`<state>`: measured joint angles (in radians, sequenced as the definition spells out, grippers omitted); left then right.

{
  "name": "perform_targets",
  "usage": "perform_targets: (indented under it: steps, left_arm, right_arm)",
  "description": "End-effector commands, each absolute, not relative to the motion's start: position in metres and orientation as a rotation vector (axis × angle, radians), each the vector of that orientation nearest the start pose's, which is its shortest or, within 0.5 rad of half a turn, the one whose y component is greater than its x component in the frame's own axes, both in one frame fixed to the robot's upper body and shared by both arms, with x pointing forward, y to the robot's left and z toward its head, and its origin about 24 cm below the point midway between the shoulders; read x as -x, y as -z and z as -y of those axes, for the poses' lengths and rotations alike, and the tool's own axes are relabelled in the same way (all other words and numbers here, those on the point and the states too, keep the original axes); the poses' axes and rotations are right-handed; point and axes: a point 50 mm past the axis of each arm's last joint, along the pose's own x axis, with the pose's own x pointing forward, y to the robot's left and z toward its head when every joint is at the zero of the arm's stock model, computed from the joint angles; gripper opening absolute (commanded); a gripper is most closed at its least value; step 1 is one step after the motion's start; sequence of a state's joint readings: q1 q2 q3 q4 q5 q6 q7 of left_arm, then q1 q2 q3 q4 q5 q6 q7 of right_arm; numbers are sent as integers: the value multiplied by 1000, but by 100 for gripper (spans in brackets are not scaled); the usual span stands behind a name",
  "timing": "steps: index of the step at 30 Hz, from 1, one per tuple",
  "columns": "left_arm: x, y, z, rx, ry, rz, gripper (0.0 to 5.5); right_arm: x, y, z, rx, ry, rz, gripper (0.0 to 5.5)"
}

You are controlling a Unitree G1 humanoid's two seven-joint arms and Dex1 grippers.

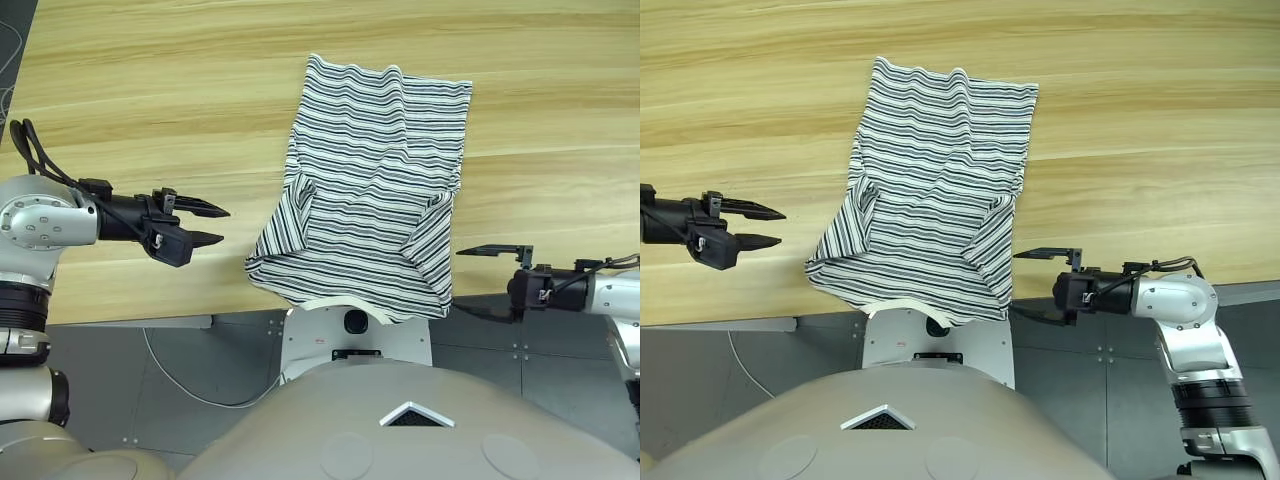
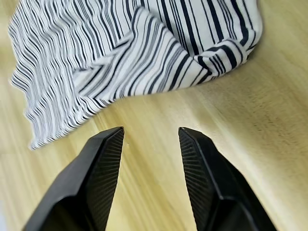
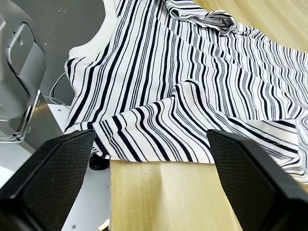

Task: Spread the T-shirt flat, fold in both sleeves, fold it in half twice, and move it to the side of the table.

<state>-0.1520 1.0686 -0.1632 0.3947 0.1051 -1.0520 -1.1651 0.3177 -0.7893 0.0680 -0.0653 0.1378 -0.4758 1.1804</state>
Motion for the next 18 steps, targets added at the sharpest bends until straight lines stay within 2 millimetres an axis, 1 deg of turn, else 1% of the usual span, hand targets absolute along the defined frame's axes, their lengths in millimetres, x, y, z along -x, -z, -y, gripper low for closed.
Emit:
perform_targets:
  steps: [1, 4, 6, 8, 11, 13, 16, 18]
  left_arm:
    - [-190, -88, -293, -1428, 1588, -159, 214]
    - [-185, -78, -287, -1417, 1591, -74, 214]
    - [-182, -72, -287, -1422, 1610, -75, 214]
    - [-184, -69, -286, -1426, 1605, -63, 214]
    - [-189, -65, -279, -1420, 1586, -14, 255]
    - [-192, -61, -278, -1437, 1591, -12, 293]
    - [-192, -54, -274, -1444, 1613, 5, 293]
    - [-195, -50, -266, -1431, 1606, 56, 293]
  right_arm:
    - [-152, -43, 219, 635, -1415, -173, 428]
    - [-153, -43, 218, 630, -1417, -168, 428]
    - [-155, -44, 219, 628, -1406, -161, 428]
    - [-155, -44, 218, 625, -1401, -157, 428]
    - [-154, -43, 216, 615, -1397, -153, 432]
    - [-153, -42, 216, 610, -1397, -159, 432]
    - [-151, -41, 214, 598, -1405, -169, 432]
    - [-149, -40, 213, 590, -1408, -172, 432]
